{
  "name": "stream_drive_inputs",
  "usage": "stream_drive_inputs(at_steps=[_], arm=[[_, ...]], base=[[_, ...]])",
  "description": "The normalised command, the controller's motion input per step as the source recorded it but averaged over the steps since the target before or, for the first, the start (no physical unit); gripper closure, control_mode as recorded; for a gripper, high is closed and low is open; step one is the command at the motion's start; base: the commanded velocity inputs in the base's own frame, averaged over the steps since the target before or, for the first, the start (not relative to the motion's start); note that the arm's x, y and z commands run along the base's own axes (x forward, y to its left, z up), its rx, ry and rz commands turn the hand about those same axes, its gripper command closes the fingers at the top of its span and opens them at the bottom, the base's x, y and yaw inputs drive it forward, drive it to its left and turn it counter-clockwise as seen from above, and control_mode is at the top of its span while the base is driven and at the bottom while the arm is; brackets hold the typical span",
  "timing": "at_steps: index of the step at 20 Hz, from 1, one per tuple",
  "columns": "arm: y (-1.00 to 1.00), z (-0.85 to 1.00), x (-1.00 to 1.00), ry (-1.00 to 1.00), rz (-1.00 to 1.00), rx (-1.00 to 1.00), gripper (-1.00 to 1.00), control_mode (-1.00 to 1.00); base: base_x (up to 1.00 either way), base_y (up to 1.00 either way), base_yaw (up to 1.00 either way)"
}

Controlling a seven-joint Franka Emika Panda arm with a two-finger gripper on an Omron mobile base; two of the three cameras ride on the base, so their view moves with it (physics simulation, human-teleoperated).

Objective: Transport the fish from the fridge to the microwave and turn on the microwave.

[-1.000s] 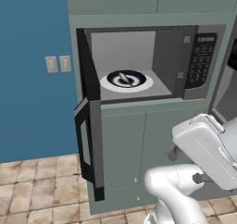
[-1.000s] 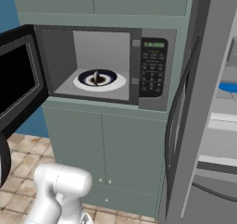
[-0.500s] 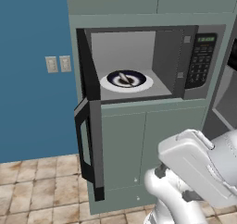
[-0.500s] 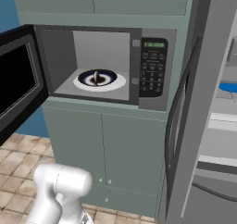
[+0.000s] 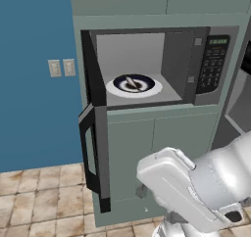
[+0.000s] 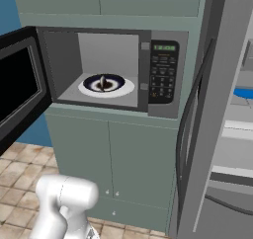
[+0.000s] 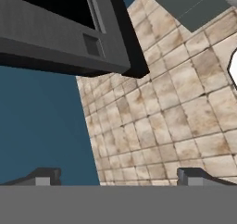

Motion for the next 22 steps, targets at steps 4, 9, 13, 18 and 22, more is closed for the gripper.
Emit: stream_drive_inputs(at_steps=[4,9,13,18,22], arm=[[0.50,-0.06,0.00,0.00,-0.05,0.00,-1.00,-1.00],[0.50,-0.04,0.02,0.00,-0.10,0.00,-1.00,-1.00],[0.46,-0.01,0.11,0.00,-0.22,0.00,-1.00,-1.00],[0.38,-0.02,0.14,0.00,-0.30,0.00,-1.00,-1.00],[0.32,-0.06,0.26,-0.01,-0.34,0.00,-1.00,-1.00]], base=[[0.00,0.00,0.00],[0.00,0.00,0.00],[0.00,0.00,0.00],[0.00,0.00,0.00],[0.00,0.00,0.00]])
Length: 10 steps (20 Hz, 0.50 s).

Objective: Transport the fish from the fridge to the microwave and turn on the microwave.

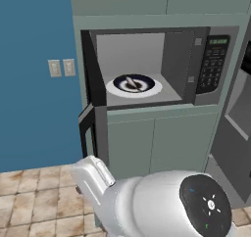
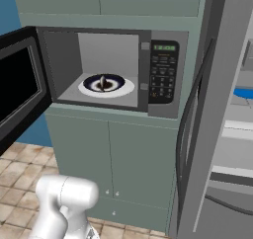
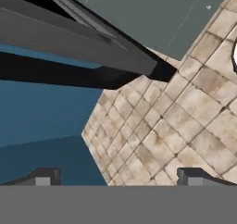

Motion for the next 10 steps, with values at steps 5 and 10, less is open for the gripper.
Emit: stream_drive_inputs(at_steps=[5,10], arm=[[0.21,-0.08,0.31,0.00,-0.30,0.00,-1.00,-1.00],[0.10,-0.10,0.36,0.00,-0.23,0.00,-1.00,-1.00]], base=[[0.00,0.00,0.00],[0.00,0.00,0.00]])
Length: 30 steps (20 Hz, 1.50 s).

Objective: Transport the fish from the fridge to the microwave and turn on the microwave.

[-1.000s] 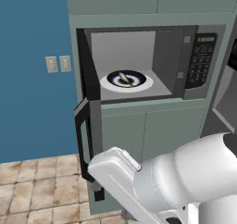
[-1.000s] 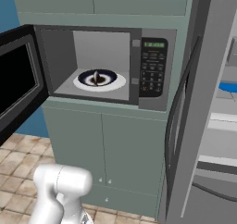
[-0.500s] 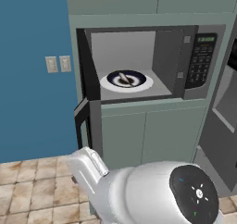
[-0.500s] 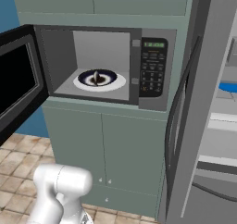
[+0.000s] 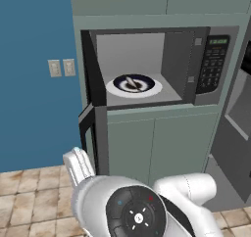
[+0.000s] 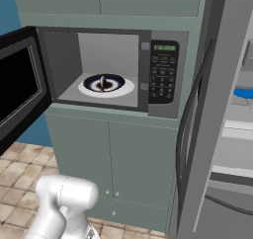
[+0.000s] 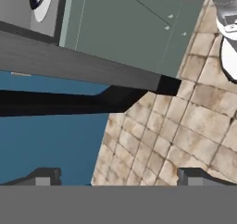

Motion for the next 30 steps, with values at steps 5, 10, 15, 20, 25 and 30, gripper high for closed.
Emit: stream_drive_inputs(at_steps=[5,10,15,20,25,30], arm=[[0.10,-0.12,0.38,0.00,-0.18,0.00,-1.00,-1.00],[0.21,-0.12,0.33,-0.01,-0.11,0.00,-1.00,-1.00],[0.26,-0.16,0.25,-0.02,-0.04,-0.06,-1.00,-1.00],[0.22,-0.17,0.27,0.00,-0.04,-0.08,-1.00,-1.00],[0.11,-0.13,0.29,0.00,-0.06,-0.05,-1.00,-1.00],[0.00,-0.08,0.16,0.00,-0.03,-0.02,-1.00,-1.00]], base=[[0.00,0.00,0.00],[0.00,0.00,0.00],[0.00,0.00,0.00],[0.00,0.00,0.00],[0.00,0.00,0.00],[0.00,0.00,0.00]])
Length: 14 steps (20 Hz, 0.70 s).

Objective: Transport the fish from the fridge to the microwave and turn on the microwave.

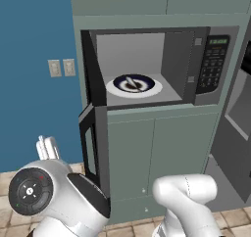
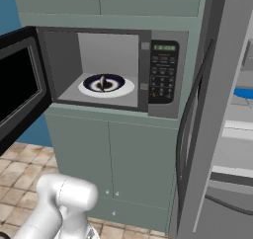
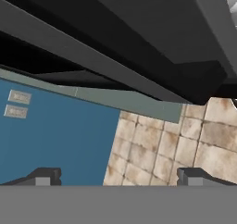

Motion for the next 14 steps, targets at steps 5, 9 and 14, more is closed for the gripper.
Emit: stream_drive_inputs(at_steps=[5,9,14], arm=[[-0.01,-0.05,0.11,0.00,-0.01,-0.02,-1.00,-1.00],[-0.06,-0.02,0.03,0.00,-0.01,-0.01,-1.00,-1.00],[-0.10,0.00,0.00,0.00,-0.01,0.00,-1.00,-1.00]], base=[[0.00,0.00,0.00],[0.00,0.00,0.00],[0.00,0.00,0.00]])
